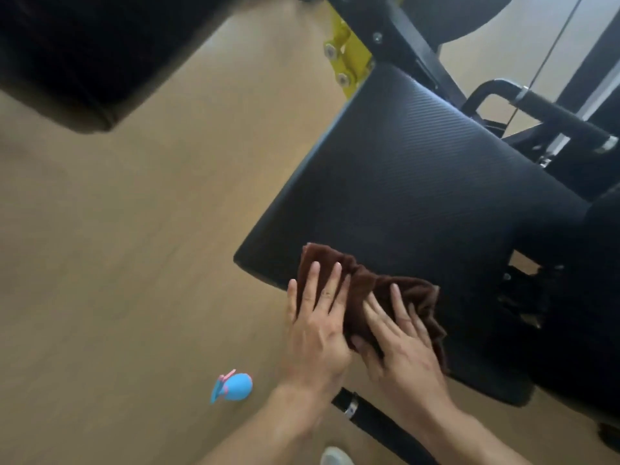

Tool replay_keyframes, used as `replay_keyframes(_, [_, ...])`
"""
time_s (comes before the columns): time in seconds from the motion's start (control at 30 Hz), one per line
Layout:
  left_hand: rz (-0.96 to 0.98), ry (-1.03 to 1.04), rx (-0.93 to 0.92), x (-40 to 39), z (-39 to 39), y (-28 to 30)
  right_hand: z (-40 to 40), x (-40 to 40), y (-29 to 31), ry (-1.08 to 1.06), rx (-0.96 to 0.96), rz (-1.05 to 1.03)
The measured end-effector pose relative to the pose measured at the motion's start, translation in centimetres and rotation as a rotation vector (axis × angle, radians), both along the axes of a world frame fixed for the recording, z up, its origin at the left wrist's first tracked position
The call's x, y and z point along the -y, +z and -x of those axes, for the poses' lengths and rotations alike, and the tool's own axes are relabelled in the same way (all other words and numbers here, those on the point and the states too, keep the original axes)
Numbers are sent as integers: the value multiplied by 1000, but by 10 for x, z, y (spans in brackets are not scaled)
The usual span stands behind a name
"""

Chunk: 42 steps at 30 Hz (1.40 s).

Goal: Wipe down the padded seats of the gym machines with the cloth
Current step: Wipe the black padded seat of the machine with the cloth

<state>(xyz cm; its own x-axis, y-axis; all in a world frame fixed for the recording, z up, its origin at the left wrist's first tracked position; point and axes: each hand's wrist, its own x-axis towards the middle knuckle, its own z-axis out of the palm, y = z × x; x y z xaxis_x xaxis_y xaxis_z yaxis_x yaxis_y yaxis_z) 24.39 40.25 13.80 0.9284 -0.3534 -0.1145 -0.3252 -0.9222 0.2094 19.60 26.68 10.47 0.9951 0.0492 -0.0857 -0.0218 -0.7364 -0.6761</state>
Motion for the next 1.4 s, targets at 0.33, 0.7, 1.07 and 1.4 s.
replay_keyframes(0.33, [236,497,-135,-68,-101,44,-127,-60,30,323,107,-9])
replay_keyframes(0.7, [445,554,-407,-51,-182,53,-207,-46,45,282,124,-8])
replay_keyframes(1.07, [408,450,-254,38,-291,37,-318,37,35,257,263,143])
replay_keyframes(1.4, [-14,180,-49,156,-364,27,-361,159,11,82,214,149])
